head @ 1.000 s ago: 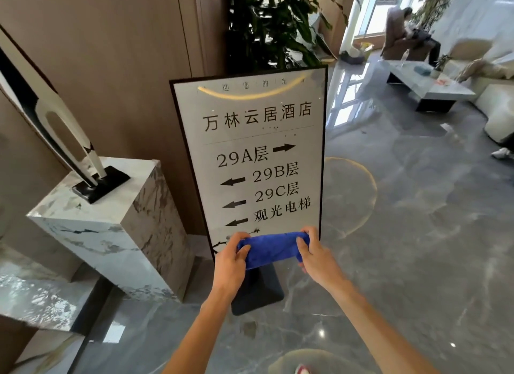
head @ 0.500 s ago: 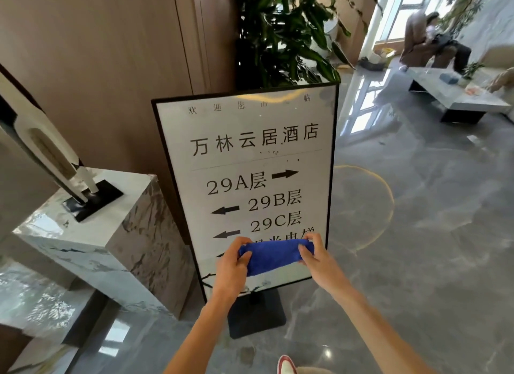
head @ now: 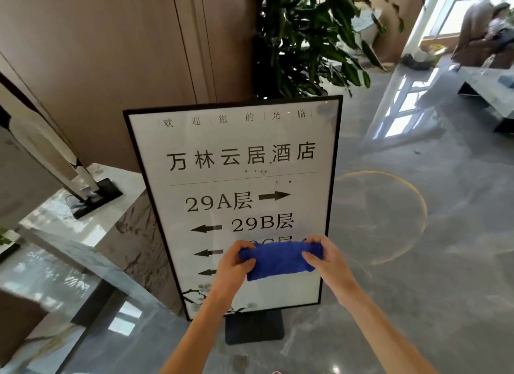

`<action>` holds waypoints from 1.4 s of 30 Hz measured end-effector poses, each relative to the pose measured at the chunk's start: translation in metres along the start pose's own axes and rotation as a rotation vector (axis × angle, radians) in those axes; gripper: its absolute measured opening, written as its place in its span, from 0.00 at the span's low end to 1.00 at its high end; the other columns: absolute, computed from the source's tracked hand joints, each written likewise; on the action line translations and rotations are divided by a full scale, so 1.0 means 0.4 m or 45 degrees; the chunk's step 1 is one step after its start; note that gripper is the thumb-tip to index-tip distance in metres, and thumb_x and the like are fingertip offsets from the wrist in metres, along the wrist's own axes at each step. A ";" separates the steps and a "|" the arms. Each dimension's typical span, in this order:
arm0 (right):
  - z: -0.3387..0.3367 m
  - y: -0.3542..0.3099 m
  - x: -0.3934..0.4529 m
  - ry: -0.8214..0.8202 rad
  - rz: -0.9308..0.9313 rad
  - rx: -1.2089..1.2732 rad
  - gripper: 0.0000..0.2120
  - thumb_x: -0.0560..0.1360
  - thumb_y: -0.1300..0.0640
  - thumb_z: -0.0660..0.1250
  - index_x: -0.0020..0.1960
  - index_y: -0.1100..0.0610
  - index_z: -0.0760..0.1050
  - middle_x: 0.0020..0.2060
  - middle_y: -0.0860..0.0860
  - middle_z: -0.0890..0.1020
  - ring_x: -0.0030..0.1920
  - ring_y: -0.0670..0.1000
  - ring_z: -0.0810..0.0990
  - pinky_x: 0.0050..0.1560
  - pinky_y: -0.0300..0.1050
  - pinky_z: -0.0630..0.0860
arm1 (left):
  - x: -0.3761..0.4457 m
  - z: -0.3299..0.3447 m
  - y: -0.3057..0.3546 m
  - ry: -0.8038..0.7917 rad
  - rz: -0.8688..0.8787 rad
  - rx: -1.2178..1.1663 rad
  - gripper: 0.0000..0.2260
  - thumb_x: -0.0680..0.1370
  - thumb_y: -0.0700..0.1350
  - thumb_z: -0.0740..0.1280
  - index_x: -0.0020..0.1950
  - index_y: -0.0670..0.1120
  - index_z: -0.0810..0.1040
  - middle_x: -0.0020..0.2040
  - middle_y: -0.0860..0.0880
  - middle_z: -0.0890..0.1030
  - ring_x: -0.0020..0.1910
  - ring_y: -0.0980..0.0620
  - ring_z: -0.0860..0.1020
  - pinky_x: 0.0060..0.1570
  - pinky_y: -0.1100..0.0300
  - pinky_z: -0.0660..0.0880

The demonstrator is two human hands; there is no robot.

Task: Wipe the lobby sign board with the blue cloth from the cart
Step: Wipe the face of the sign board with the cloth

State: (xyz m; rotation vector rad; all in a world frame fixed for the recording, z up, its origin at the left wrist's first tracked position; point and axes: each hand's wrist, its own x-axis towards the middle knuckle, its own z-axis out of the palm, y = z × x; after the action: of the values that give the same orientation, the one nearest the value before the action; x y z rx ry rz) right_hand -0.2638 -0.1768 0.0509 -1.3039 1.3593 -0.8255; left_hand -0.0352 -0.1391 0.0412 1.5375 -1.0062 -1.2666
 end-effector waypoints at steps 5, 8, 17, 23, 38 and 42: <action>-0.013 0.017 0.014 -0.033 0.081 0.308 0.04 0.77 0.58 0.71 0.49 0.51 0.78 0.48 0.47 0.83 0.48 0.47 0.81 0.41 0.40 0.77 | -0.010 0.033 0.000 0.004 0.018 -0.259 0.06 0.71 0.43 0.70 0.47 0.48 0.78 0.50 0.47 0.82 0.50 0.46 0.80 0.45 0.51 0.76; -0.003 0.030 0.018 0.046 0.140 0.434 0.10 0.75 0.58 0.74 0.53 0.54 0.75 0.50 0.55 0.84 0.49 0.53 0.83 0.47 0.50 0.80 | -0.015 0.053 -0.013 0.109 0.048 -0.208 0.05 0.74 0.46 0.73 0.46 0.48 0.78 0.47 0.51 0.83 0.48 0.50 0.81 0.45 0.57 0.79; -0.004 0.037 0.021 -0.256 0.742 1.138 0.22 0.74 0.60 0.75 0.67 0.61 0.77 0.63 0.60 0.82 0.63 0.60 0.81 0.60 0.55 0.79 | -0.003 0.058 -0.015 0.154 0.037 -0.285 0.09 0.78 0.36 0.70 0.47 0.50 0.78 0.48 0.43 0.83 0.44 0.45 0.82 0.40 0.53 0.81; 0.038 0.034 0.002 -0.218 0.815 1.167 0.24 0.73 0.60 0.74 0.68 0.60 0.76 0.60 0.60 0.83 0.56 0.60 0.85 0.46 0.50 0.84 | 0.002 0.030 -0.036 0.109 0.022 -0.319 0.09 0.78 0.36 0.69 0.49 0.51 0.78 0.51 0.43 0.84 0.50 0.40 0.83 0.40 0.54 0.81; 0.170 -0.023 -0.057 -0.451 0.668 1.332 0.18 0.80 0.57 0.68 0.69 0.60 0.76 0.70 0.63 0.74 0.71 0.63 0.74 0.65 0.56 0.75 | 0.009 -0.085 -0.018 -0.054 0.056 -0.365 0.08 0.78 0.34 0.69 0.49 0.48 0.79 0.48 0.41 0.84 0.50 0.41 0.83 0.40 0.53 0.81; 0.182 -0.033 -0.068 -0.426 0.668 1.280 0.12 0.73 0.59 0.76 0.56 0.59 0.85 0.63 0.62 0.81 0.63 0.62 0.81 0.65 0.57 0.77 | 0.013 -0.100 -0.010 -0.131 0.054 -0.366 0.08 0.78 0.34 0.69 0.48 0.47 0.79 0.50 0.41 0.84 0.50 0.41 0.83 0.43 0.50 0.81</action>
State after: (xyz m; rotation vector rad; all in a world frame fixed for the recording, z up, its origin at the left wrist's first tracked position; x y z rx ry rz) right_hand -0.1940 -0.1400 0.0526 -0.2529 0.7553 -0.7141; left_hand 0.0052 -0.1375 0.0399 1.2358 -0.8728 -1.4051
